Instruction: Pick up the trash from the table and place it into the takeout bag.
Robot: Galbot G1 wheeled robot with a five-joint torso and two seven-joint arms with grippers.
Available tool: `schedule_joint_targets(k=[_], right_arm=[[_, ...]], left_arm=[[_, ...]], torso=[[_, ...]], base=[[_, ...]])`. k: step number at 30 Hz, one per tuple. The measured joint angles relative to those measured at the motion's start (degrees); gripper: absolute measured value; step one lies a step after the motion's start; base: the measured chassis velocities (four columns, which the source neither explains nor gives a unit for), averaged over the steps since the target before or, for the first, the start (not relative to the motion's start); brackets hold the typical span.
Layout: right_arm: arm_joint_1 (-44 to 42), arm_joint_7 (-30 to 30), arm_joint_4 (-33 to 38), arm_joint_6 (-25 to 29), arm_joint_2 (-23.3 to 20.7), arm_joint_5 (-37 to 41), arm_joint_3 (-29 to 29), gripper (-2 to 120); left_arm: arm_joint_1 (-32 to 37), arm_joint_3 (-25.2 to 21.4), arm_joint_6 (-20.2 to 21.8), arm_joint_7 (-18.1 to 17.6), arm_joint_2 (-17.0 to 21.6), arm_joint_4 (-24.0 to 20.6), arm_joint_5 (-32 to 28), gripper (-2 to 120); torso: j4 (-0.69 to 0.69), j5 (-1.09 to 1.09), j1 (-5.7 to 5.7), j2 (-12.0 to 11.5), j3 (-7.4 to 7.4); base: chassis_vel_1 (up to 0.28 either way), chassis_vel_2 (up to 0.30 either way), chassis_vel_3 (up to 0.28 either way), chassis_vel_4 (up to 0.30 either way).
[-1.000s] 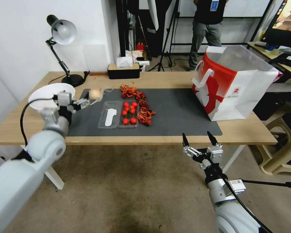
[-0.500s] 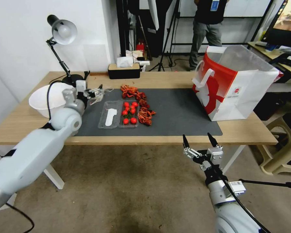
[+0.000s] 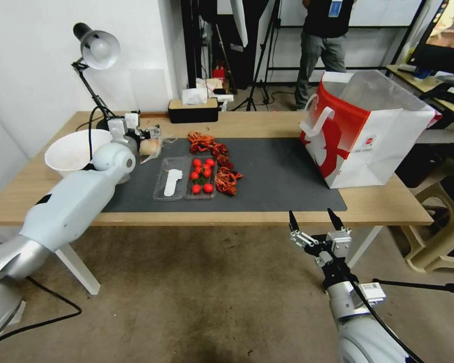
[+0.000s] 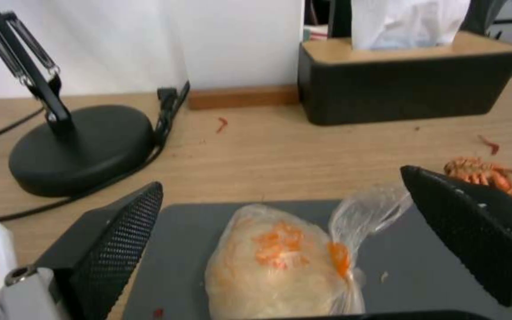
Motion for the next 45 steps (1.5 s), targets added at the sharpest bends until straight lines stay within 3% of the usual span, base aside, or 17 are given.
schedule_joint_targets(k=[8, 11, 20, 28, 38, 40, 43, 45], right_arm=[[0.2, 0.1, -0.1, 0.0, -0.3, 0.3, 0.1, 100], [0.3, 0.2, -0.4, 0.1, -0.6, 0.3, 0.3, 100], [0.3, 0.1, -0.7, 0.4, -0.4, -0.1, 0.4, 100], [-0.3, 0.0, -0.7, 0.5, -0.4, -0.2, 0.4, 100], [-0.6, 0.0, -0.6, 0.5, -0.2, -0.5, 0.4, 100], [-1.0, 0.0, -0.4, 0.5, 0.0, -0.7, 0.4, 100], [-1.3, 0.0, -0.3, 0.5, 0.1, -0.8, 0.5, 100], [-1.6, 0.0, -0.1, 0.6, 0.2, -0.9, 0.5, 100]], left_arm=[[-0.7, 0.2, 3.8, 0.0, -0.5, 0.8, -1.2, 100], [-1.8, 1.1, 6.5, -0.2, -1.6, 3.2, -1.8, 100], [-2.5, 1.6, 8.4, -0.4, -3.3, 5.9, -3.7, 100], [-3.6, 1.2, 8.2, 0.0, -5.8, 11.5, -4.1, 100], [-3.3, 0.8, 7.4, 0.1, -5.6, 12.2, -4.0, 68], [-2.9, 0.9, 7.2, 0.3, -5.7, 12.1, -4.1, 54], [-2.7, 0.8, 7.0, 0.3, -5.6, 12.0, -4.4, 49], [-2.5, 0.6, 7.0, 0.6, -5.3, 11.5, -5.5, 38]], torso=[[0.01, 0.0, -0.01, 0.0, 0.0], [0.0, -0.01, 0.0, 0.0, 0.0], [0.0, 0.0, 0.0, 0.0, 0.0], [0.0, 0.0, 0.0, 0.0, -0.01], [0.01, 0.0, -0.01, 0.0, -0.01], [0.0, 0.01, -0.01, 0.0, -0.01], [0.0, 0.01, -0.01, 0.0, -0.01], [-0.01, -0.01, -0.01, 0.0, -0.01]], base=[[0.0, 0.0, 0.0, 0.0], [0.0, 0.0, 0.0, 0.0], [0.0, 0.0, 0.0, 0.0], [0.0, 0.0, 0.0, 0.0], [0.0, 0.0, 0.0, 0.0], [0.0, 0.0, 0.0, 0.0], [0.0, 0.0, 0.0, 0.0], [0.0, 0.0, 0.0, 0.0]])
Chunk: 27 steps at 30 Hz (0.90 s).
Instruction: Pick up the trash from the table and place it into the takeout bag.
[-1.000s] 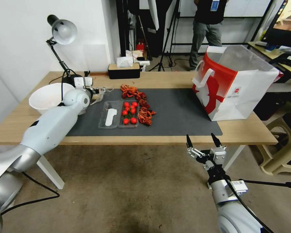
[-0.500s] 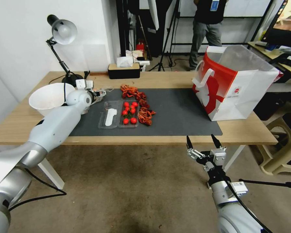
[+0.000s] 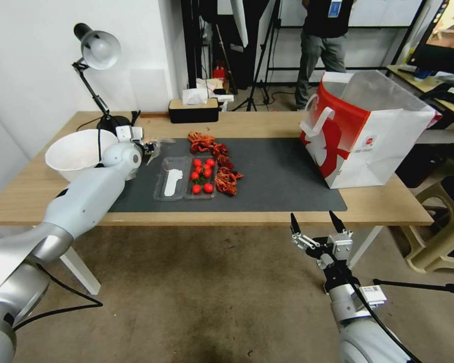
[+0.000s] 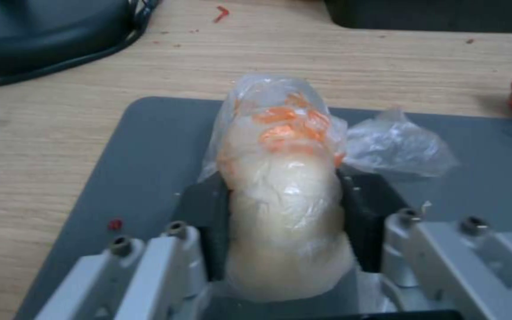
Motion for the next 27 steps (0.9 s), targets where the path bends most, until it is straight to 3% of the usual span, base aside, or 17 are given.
schedule_joint_targets(k=[11, 20, 23, 27], right_arm=[[-0.1, 0.0, 0.3, 0.0, 0.2, -0.2, 0.0, 100], [-0.2, 0.0, 0.9, 0.1, 0.1, -0.2, 0.1, 100], [-0.3, 0.1, 1.3, 0.0, 0.1, -0.2, 0.2, 100], [-0.5, 0.1, 1.5, 0.0, 0.3, -0.2, 0.2, 100]], left_arm=[[0.5, -0.2, -1.4, 0.7, 2.0, -3.3, -2.1, 5], [-2.0, 0.9, -4.6, 3.7, 4.3, -13.7, -3.4, 5], [-5.8, 4.6, -4.8, 5.9, 3.9, -19.0, -3.3, 5], [-8.7, 7.6, -5.9, 7.1, 2.2, -21.3, -4.1, 5]], torso=[[0.01, 0.0, 0.0, 0.0, 0.0], [0.02, 0.04, 0.0, 0.0, 0.0], [0.01, 0.03, 0.0, 0.0, 0.0], [0.02, 0.03, 0.0, 0.0, 0.0]], base=[[0.0, 0.0, 0.0, 0.0], [0.0, 0.0, 0.0, 0.0], [0.0, 0.0, 0.0, 0.0], [0.0, 0.0, 0.0, 0.0]])
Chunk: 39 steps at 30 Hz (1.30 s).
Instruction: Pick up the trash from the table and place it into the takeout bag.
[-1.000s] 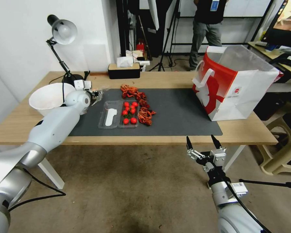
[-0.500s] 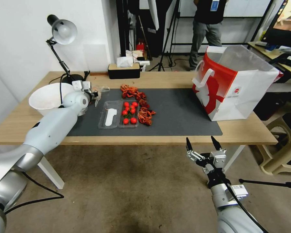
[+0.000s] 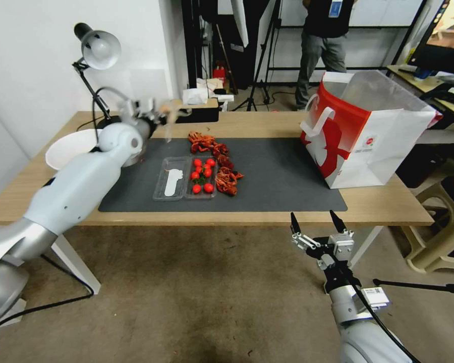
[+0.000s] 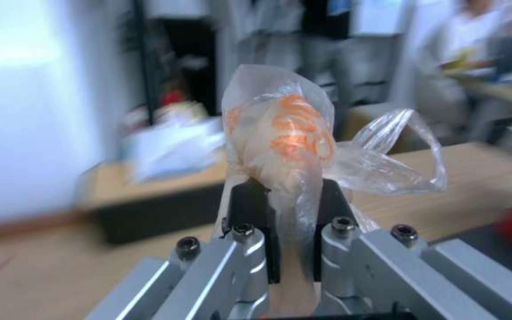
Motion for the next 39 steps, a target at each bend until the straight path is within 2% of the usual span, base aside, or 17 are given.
schedule_joint_targets(k=[3, 4, 8, 11, 16, 20, 21, 22, 24, 26, 27, 29, 35, 39], right_arm=[[-0.4, 0.0, 0.0, 0.0, 0.3, 0.0, 0.1, 100], [-0.4, 0.0, 0.0, 0.0, 0.3, 0.0, 0.1, 100], [-0.6, 0.0, 0.0, 0.0, 0.5, -0.1, 0.3, 100], [-0.6, 0.0, 0.0, 0.0, 0.7, -0.2, 0.4, 100], [-0.7, 0.0, -0.1, 0.0, 0.9, -0.3, 0.4, 100], [-1.3, -0.1, -0.2, 0.4, 1.6, -0.6, 0.9, 100], [-1.3, -0.1, -0.2, 0.4, 1.6, -0.6, 0.9, 100], [-1.6, -0.1, -0.2, 0.6, 1.8, -0.7, 1.1, 100], [-1.6, -0.1, -0.2, 0.6, 1.9, -0.7, 1.1, 100], [-1.7, -0.2, -0.5, 0.8, 2.1, -0.8, 1.1, 100], [-1.7, -0.2, -0.5, 0.8, 2.1, -0.8, 1.1, 100], [-1.9, -0.3, -0.6, 0.9, 2.4, -1.1, 1.1, 100], [-2.5, -0.3, -0.5, 1.1, 2.6, -1.4, 1.4, 100], [-3.1, -0.4, -0.3, 1.2, 3.0, -1.7, 1.4, 100]], left_arm=[[-3.3, 3.3, -2.3, 1.6, -2.8, -1.4, -0.3, 5], [-3.3, 3.3, -2.3, 1.6, -2.8, -1.4, -0.3, 5], [-6.9, 6.2, -4.1, 3.1, -6.8, -1.7, -0.5, 5], [-10.6, 8.4, -5.4, 3.7, -10.7, -0.6, -1.1, 5], [-13.5, 10.3, -6.1, 4.2, -13.9, 1.3, -1.2, 5], [-19.9, 14.8, -8.2, 5.9, -22.5, 8.5, -0.2, 5], [-19.9, 14.8, -8.2, 5.9, -22.5, 8.5, -0.2, 5], [-21.1, 16.3, -8.9, 6.5, -25.5, 11.0, 1.7, 5], [-21.3, 16.6, -9.1, 6.6, -26.0, 11.4, 2.1, 5], [-21.9, 19.7, -10.9, 8.2, -30.2, 14.0, 6.0, 5], [-21.9, 19.7, -10.9, 8.2, -30.2, 14.0, 6.0, 5], [-21.8, 22.4, -12.6, 9.4, -34.2, 17.4, 8.0, 5], [-21.7, 27.2, -13.7, 10.7, -35.3, 19.9, 9.3, 5], [-20.0, 27.7, -13.8, 10.2, -35.6, 19.4, 9.5, 5]], torso=[[-0.02, 0.0, 0.0, 0.0, 0.0], [-0.02, 0.0, 0.0, 0.0, 0.0], [0.0, -0.01, 0.01, 0.0, 0.0], [-0.03, 0.01, 0.01, 0.0, 0.0], [-0.03, 0.02, 0.01, 0.0, 0.01], [0.0, -0.01, 0.01, 0.0, 0.0], [0.0, -0.01, 0.01, 0.0, 0.0], [0.0, -0.01, 0.01, 0.0, 0.0], [0.0, 0.0, 0.01, 0.0, 0.0], [-0.01, 0.0, 0.01, 0.0, 0.0], [-0.01, 0.0, 0.01, 0.0, 0.0], [-0.02, 0.0, 0.01, 0.0, 0.0], [0.0, -0.01, 0.01, 0.0, 0.0], [0.0, -0.01, 0.01, 0.0, 0.0]], base=[[0.0, 0.0, 0.0, 0.0], [0.0, 0.0, 0.0, 0.0], [0.0, 0.0, 0.0, 0.0], [0.0, 0.0, 0.0, 0.0], [0.0, 0.0, 0.0, 0.0], [0.0, 0.0, 0.0, 0.0], [0.0, 0.0, 0.0, 0.0], [0.0, 0.0, 0.0, 0.0], [0.0, 0.0, 0.0, 0.0], [0.0, 0.0, 0.0, 0.0], [0.0, 0.0, 0.0, 0.0], [0.0, 0.0, 0.0, 0.0], [0.0, 0.0, 0.0, 0.0], [0.0, 0.0, 0.0, 0.0]])
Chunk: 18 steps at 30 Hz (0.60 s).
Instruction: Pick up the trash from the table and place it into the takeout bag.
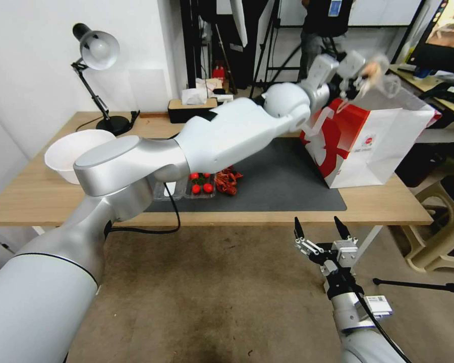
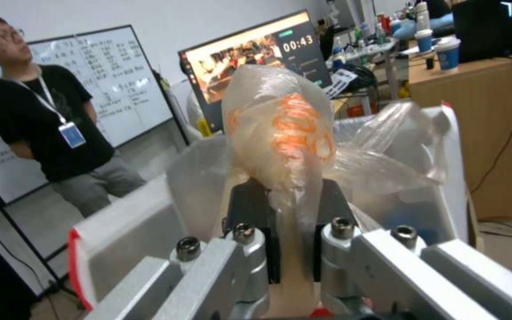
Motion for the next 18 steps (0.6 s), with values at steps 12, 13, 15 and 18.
schedule_joint_targets(k=[12, 13, 15, 18], right_arm=[[-0.5, -0.2, -0.2, 0.2, 0.6, -0.6, -0.3, 100], [-0.5, -0.2, -0.2, 0.2, 0.5, -0.6, -0.3, 100], [-0.5, -0.2, -0.2, 0.2, 0.4, -0.6, -0.2, 100], [-0.5, -0.2, -0.2, 0.2, 0.2, -0.6, -0.2, 100]], left_arm=[[-0.2, -2.6, 1.3, -0.8, -0.7, -0.4, -0.6, 44], [-0.2, -3.3, 1.6, -1.3, -0.7, -0.7, -0.7, 49], [-0.1, -3.8, 1.8, -1.5, -0.7, -1.0, -0.8, 51], [-0.2, -5.1, 2.4, -2.1, -0.6, -1.0, -0.8, 63]], torso=[[-0.01, 0.0, 0.0, 0.0, 0.0], [0.0, -0.01, 0.0, 0.0, 0.0], [0.0, -0.01, 0.0, 0.0, 0.0], [-0.01, -0.01, 0.0, 0.0, 0.0]], base=[[0.0, 0.0, 0.0, 0.0], [0.0, 0.0, 0.0, 0.0], [0.0, 0.0, 0.0, 0.0], [0.0, 0.0, 0.0, 0.0]])
